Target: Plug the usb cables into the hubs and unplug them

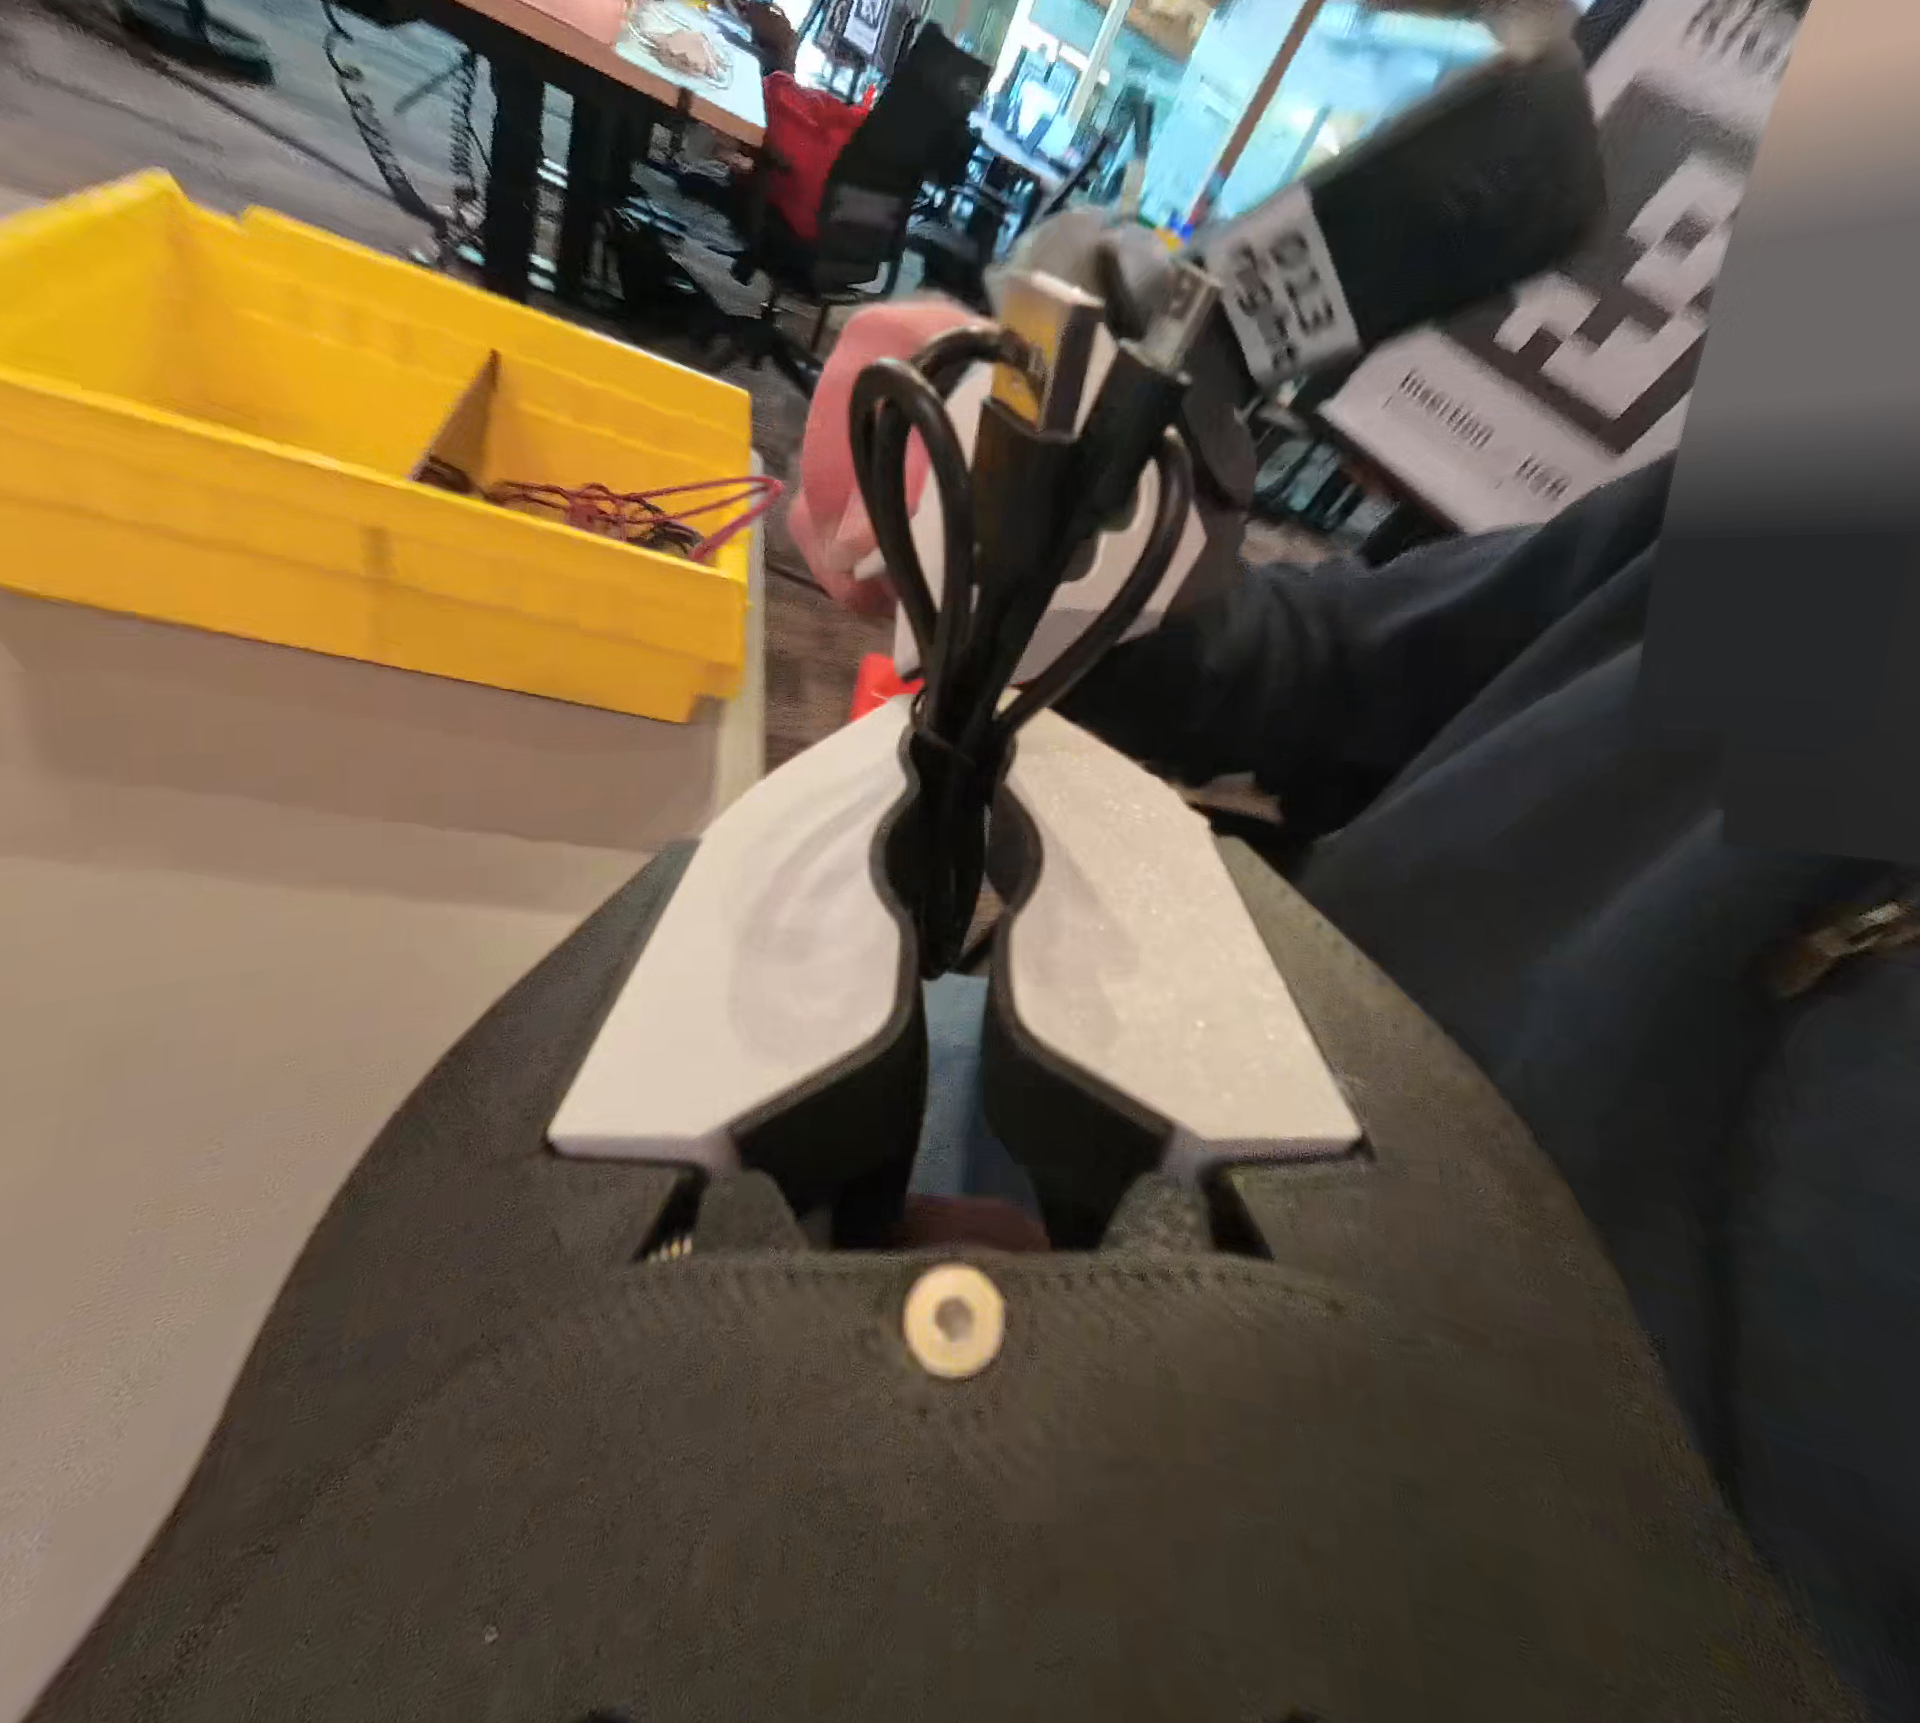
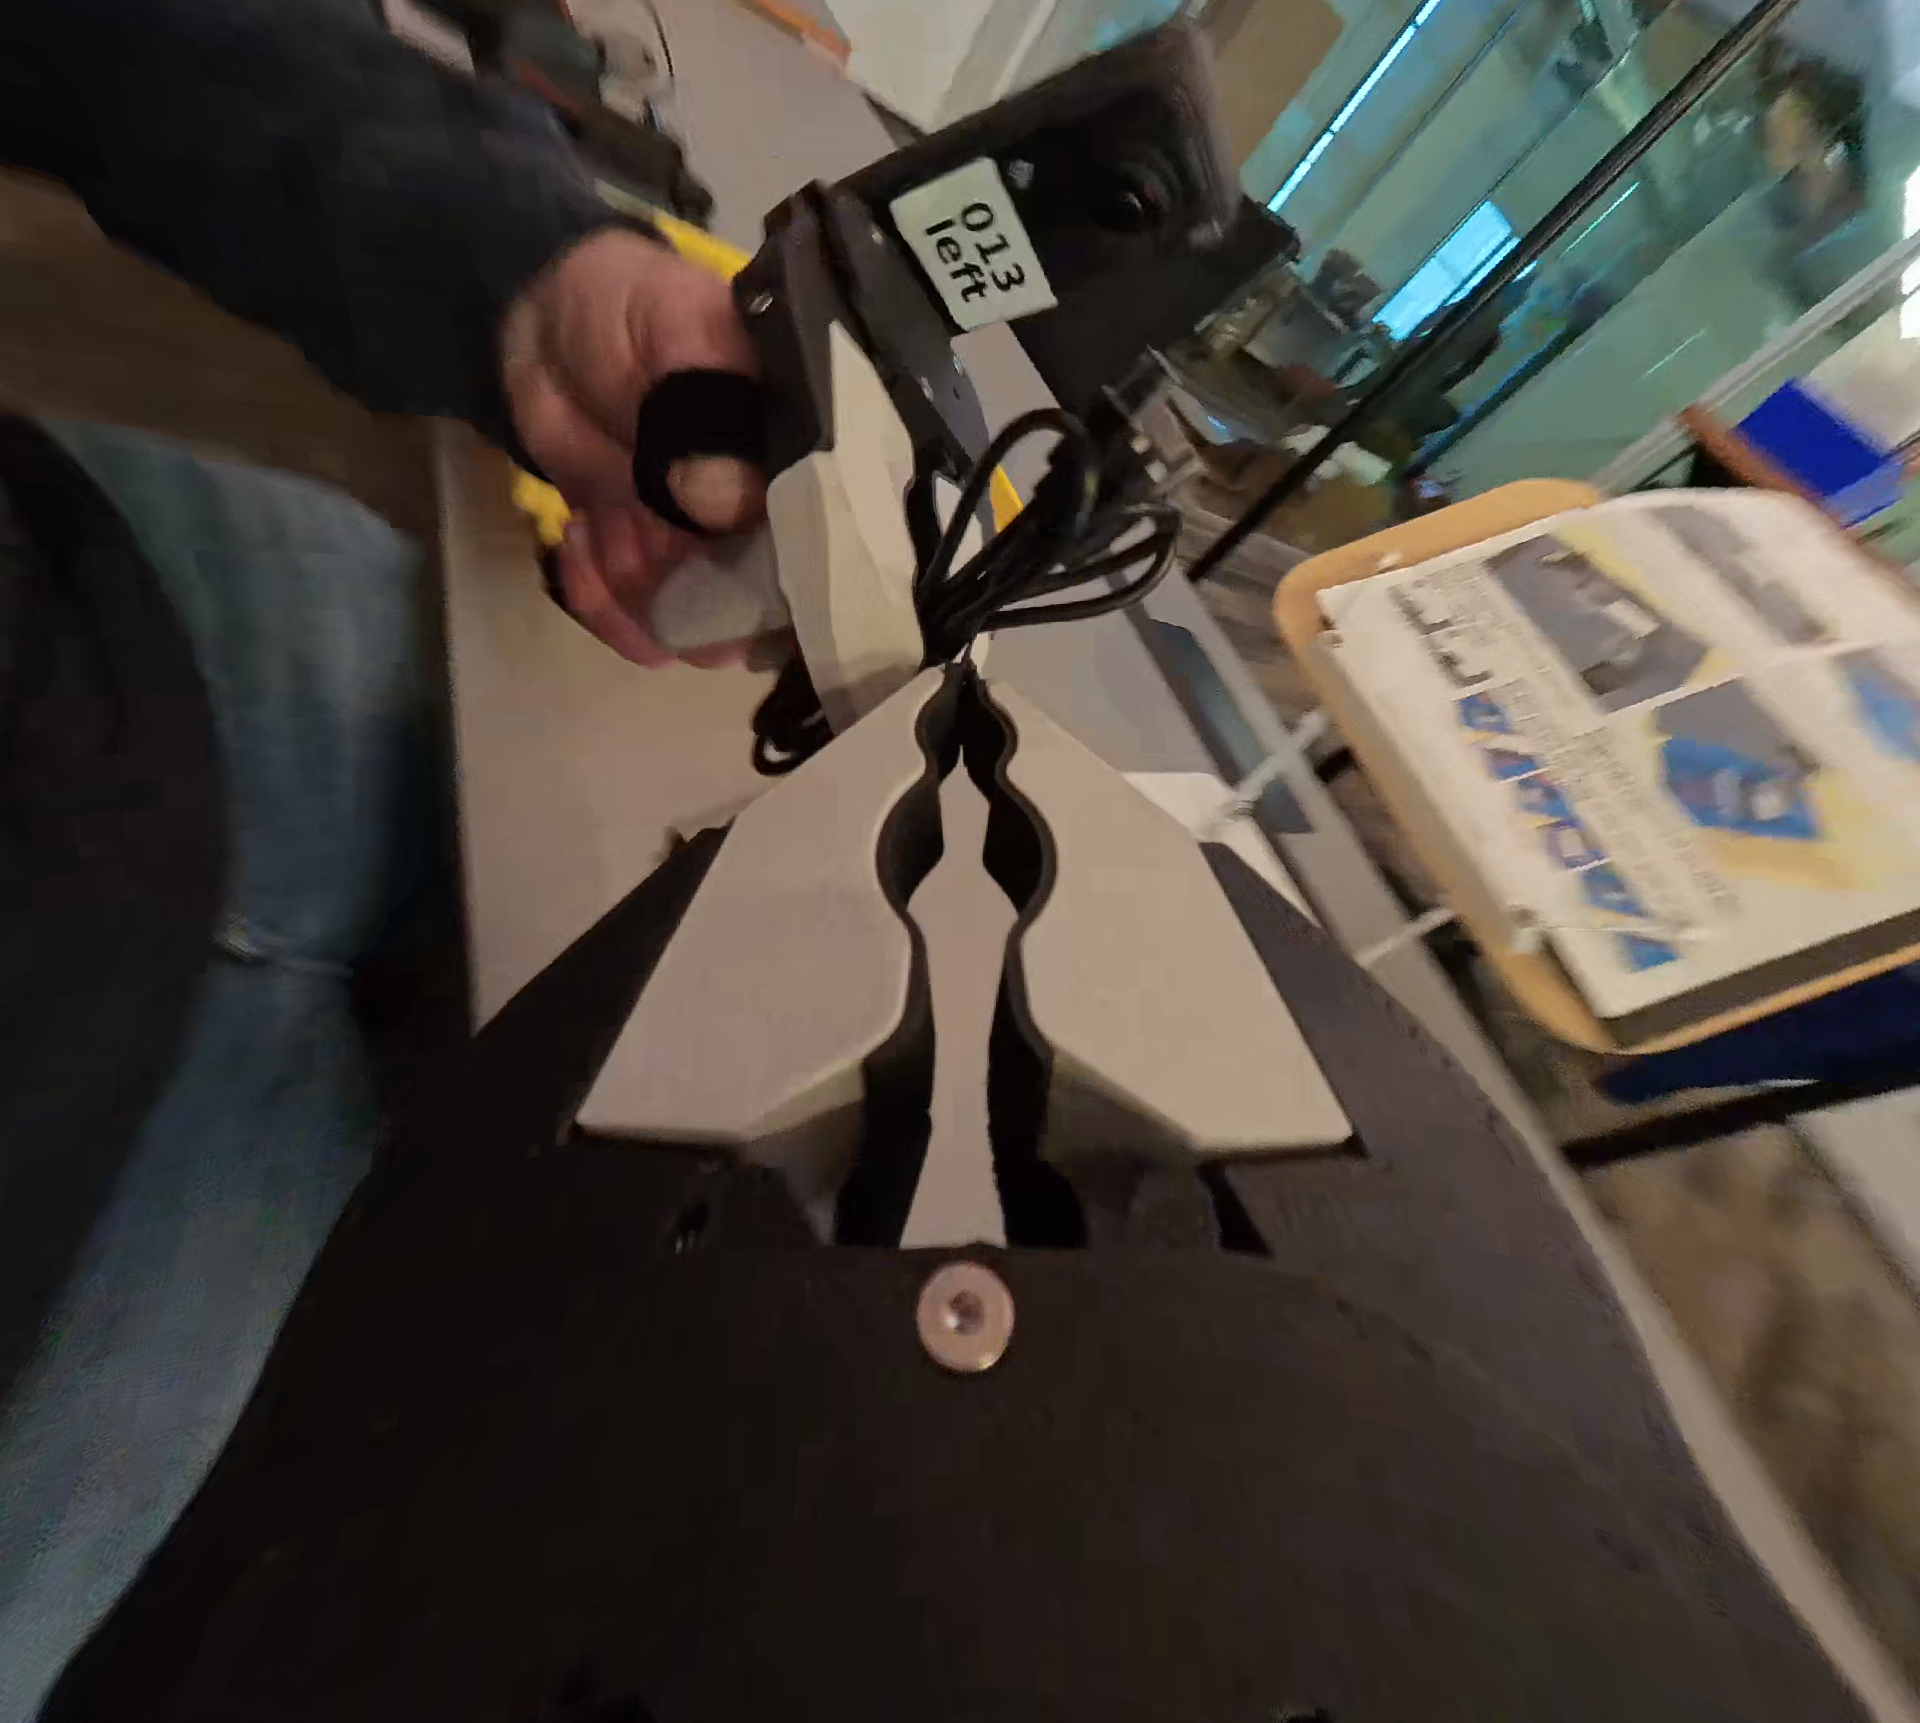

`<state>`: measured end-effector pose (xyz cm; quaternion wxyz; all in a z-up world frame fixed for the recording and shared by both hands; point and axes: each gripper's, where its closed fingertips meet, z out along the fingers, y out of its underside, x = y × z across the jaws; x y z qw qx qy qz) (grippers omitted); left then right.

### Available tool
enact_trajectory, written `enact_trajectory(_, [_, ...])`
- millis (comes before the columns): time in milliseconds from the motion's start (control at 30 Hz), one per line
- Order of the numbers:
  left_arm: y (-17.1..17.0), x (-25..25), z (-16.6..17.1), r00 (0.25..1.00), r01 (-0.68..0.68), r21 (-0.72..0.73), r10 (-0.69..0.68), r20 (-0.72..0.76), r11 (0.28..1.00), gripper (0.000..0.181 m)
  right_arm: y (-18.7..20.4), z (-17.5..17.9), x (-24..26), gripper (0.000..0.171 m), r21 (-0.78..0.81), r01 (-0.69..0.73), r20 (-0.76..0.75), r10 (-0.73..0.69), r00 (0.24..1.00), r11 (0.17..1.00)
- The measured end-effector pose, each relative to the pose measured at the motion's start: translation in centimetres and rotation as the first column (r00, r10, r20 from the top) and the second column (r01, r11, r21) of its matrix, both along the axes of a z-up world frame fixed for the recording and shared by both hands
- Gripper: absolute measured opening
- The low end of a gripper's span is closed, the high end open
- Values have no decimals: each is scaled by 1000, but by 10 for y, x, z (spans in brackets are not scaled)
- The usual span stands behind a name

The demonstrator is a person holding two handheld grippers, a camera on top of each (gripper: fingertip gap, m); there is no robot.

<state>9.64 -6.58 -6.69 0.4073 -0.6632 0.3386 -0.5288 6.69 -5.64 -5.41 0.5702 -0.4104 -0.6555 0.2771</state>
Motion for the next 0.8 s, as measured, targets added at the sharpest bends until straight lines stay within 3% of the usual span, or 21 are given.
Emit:
enact_trajectory(133, [-3, 4, -11, 994, 74, -193, -57, 90, 979, 6, 4, -12, 3, 0, 293, 20, 96, -50, 994, 956])
enact_trajectory(200, [-2, 5, -15, 993, 78, -208, -57, 104, 975, 7, 6, -16, 3, 0, 322, 21, 130, -67, 989, 947])
enact_trajectory(300, [5, 2, -11, 996, -14, -94, 22, 85, 996, 23, 10, -11, 5, 0, 84, 27, 72, -33, 997, 996])
enact_trajectory(400, [14, -9, -12, 983, -143, 217, 164, -80, 966, 48, 18, -4, 10, 0, -201, 0, -14, -2, 1000, 980])
enact_trajectory(500, [19, -24, 0, 904, -186, 635, 385, -189, 750, 59, 26, -6, 13, 0, -419, -27, -41, 11, 999, 907])
enact_trajectory(567, [17, -29, 7, 816, -67, 875, 532, -228, 479, 62, 28, -10, 13, 0, -543, -46, -38, 30, 999, 839])
enact_trajectory(600, [14, -29, 9, 778, 29, 940, 582, -235, 340, 61, 29, -12, 13, 0, -586, -55, -41, 38, 998, 808])
enact_trajectory(667, [7, -24, 5, 727, 220, 962, 629, -274, 165, 63, 30, -16, 12, 0, -650, -58, -28, 53, 998, 758])
enact_trajectory(733, [1, -19, 3, 716, 321, 941, 623, -314, 106, 59, 30, -23, 10, 0, -682, -47, 5, 69, 998, 729])
enact_trajectory(800, [-4, -14, -3, 708, 392, 910, 588, -390, 131, 53, 28, -31, 8, 0, -698, -26, 52, 87, 995, 715])
